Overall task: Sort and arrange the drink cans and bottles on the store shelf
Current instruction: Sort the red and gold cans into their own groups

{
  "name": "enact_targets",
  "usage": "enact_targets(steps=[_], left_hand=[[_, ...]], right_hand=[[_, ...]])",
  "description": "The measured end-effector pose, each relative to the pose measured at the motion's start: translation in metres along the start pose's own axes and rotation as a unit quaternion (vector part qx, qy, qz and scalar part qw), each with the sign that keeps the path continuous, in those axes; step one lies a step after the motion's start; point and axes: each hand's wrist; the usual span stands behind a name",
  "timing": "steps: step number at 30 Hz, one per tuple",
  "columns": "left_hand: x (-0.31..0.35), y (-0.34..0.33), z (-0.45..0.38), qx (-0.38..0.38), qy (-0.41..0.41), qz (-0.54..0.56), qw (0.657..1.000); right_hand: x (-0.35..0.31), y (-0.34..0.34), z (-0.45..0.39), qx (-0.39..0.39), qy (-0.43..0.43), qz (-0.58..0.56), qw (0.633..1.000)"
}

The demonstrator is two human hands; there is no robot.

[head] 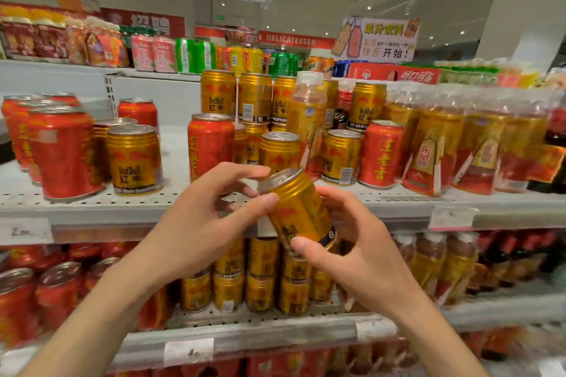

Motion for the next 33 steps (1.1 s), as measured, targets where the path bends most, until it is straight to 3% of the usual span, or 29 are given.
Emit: enact_targets(steps=[8, 15, 33], left_hand=[[0.012, -0.008, -0.022, 0.094, -0.030, -0.186, 0.978], [0.007, -0.020, -0.048, 0.102, -0.051, -0.303, 0.946], [0.008, -0.036, -0.065, 0.156, -0.045, -0.360, 0.919]], right_hand=[[0.034, 0.060, -0.022, 0.041, -0.017, 0.014, 0.999], [0.044, 0.052, -0.056, 0.033, -0.018, 0.091, 0.995], [0.058, 0.050, -0.065, 0.001, 0.047, 0.238, 0.970]])
Point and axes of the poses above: each hand's wrist, its own z-axis away from the middle knuckle, its own y-axis out of the back of the hand, x = y × z, and after that the axes turned 11 degrees about y, right-handed
